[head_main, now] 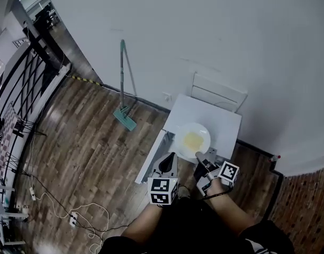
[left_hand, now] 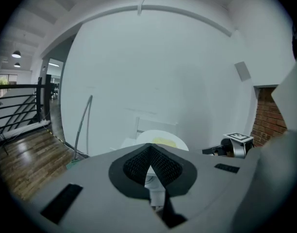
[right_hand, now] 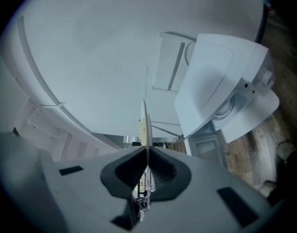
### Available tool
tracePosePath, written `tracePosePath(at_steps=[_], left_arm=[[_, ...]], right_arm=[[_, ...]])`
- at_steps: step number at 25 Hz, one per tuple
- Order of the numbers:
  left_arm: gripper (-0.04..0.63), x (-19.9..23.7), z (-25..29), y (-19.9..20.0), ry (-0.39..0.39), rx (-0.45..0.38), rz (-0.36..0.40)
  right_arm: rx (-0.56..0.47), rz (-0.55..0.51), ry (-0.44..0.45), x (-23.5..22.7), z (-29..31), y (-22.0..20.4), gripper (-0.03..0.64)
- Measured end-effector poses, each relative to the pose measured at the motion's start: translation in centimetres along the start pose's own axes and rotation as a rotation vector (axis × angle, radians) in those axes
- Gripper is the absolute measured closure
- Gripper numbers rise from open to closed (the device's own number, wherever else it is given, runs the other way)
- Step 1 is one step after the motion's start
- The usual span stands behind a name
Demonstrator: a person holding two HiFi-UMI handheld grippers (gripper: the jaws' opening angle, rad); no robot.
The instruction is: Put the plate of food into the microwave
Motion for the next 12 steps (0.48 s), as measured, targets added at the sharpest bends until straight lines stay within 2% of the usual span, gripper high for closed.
tracePosePath(at_steps=[3,6,9,12], left_arm=[[0.597,0.7,1.6,-0.6,-0.039,0.027,0.001],[0.597,1.0,2.2,-2.1,-0.107,0.046,0.01],[0.597,1.1,2.4,-5.3,-0.179,0.057,0.018],[0.597,1.9,3.0,-9.9,-0.22,0.058,0.023]], right_arm=[[0.012,-0.016,-0.033,-2.4,-0.4,-0.2,0.594],[-0.01,0.036,-0.072,-5.4,-0.8,-1.8,0.594],[-0.054,0.087,-0.076,-8.8,-0.3,-3.9,0.592],[-0.112,0.131,-0.075,-13.2,0.7,-6.2,0.593]])
Point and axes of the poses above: the fingertips, and each gripper's own axes: z forward along the fingers, x to its left, y out of its top, the point moved 10 cm from there along -z, backward along the fingers, and after that the axes turned 14 degrees about -y, right-handed, at the moved point
